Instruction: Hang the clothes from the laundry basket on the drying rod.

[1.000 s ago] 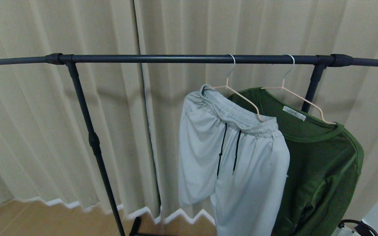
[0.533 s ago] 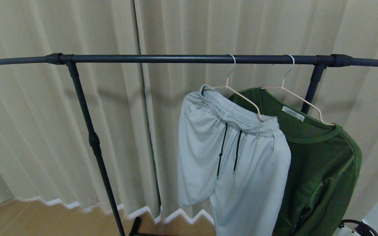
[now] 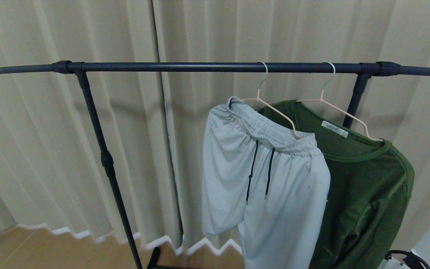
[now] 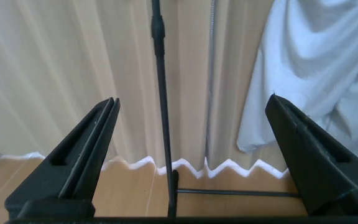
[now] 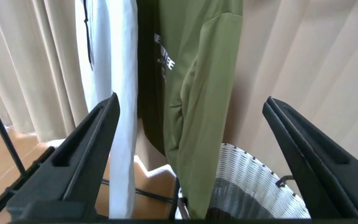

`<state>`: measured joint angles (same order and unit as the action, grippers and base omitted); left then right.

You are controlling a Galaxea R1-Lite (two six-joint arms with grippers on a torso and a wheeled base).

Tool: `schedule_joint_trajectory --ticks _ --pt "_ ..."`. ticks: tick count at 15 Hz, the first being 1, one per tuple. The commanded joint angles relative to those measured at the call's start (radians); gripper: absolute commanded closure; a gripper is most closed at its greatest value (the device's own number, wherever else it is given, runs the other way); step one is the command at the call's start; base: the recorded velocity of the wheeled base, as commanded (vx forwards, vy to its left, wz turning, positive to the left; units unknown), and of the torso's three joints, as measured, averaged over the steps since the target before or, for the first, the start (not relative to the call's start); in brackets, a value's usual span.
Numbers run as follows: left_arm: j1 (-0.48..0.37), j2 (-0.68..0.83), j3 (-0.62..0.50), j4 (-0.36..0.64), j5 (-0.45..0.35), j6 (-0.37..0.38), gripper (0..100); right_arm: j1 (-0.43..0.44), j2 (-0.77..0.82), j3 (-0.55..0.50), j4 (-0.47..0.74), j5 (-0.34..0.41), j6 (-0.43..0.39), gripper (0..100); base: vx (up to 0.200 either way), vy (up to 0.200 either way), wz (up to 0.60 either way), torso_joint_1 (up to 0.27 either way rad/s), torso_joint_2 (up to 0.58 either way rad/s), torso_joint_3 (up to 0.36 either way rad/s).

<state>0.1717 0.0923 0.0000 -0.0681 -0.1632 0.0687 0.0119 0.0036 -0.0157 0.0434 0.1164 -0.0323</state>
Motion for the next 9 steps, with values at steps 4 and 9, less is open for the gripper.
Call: schedule_joint_trajectory --ticks 4,9 --pt "0.0 0.003 0.0 -0.001 0.022 -0.014 0 0.0 0.001 0.0 -0.002 0.002 -0.017 0 0.0 0.0 0.0 0.0 0.0 0.0" --pt "0.0 0.003 0.0 -0.001 0.022 -0.012 0 0.0 0.001 0.0 0.0 -0.003 0.006 0 0.0 0.0 0.0 0.0 0.0 0.0"
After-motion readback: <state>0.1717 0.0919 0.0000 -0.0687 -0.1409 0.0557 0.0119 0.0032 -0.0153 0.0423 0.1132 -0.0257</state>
